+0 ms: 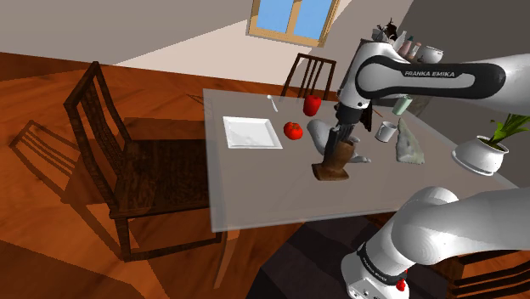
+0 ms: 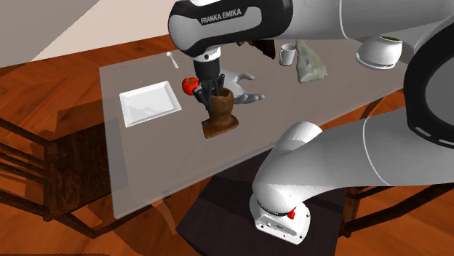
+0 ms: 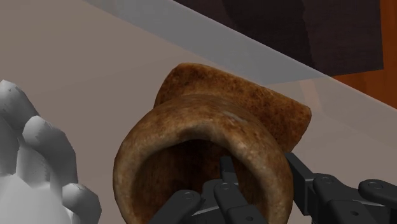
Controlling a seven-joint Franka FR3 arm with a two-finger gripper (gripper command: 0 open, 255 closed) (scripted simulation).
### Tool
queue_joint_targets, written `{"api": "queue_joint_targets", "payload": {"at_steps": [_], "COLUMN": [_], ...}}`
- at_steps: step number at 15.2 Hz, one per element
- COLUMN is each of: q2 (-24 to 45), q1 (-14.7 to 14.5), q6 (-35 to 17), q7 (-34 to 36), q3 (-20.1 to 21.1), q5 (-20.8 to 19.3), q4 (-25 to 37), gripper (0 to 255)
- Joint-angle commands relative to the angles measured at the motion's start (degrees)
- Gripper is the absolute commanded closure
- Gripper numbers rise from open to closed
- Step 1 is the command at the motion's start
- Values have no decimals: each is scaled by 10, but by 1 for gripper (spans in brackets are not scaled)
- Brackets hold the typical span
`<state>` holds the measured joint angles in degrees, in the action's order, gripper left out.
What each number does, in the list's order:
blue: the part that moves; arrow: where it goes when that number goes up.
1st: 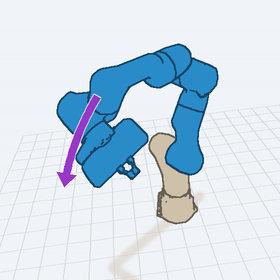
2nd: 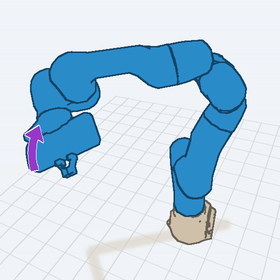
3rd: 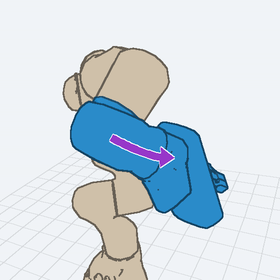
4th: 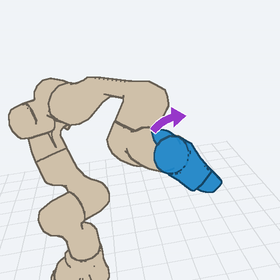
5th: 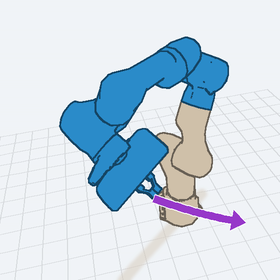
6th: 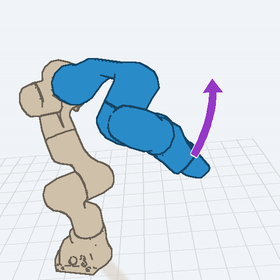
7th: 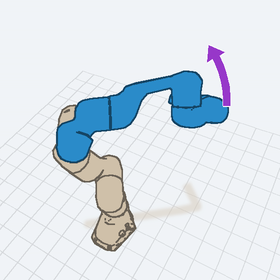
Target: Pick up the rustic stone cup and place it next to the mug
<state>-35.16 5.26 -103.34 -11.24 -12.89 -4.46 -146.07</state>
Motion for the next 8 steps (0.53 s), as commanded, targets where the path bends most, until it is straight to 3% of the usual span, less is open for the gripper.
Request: {"api": "queue_joint_targets", "payload": {"at_steps": [1, 8], "q2": [-4, -11], "q1": [0, -2], "q6": [17, 73], "q7": [0, 2], "q3": [1, 7], "q5": [1, 4], "q4": [14, 63], "gripper": [255, 255]}}
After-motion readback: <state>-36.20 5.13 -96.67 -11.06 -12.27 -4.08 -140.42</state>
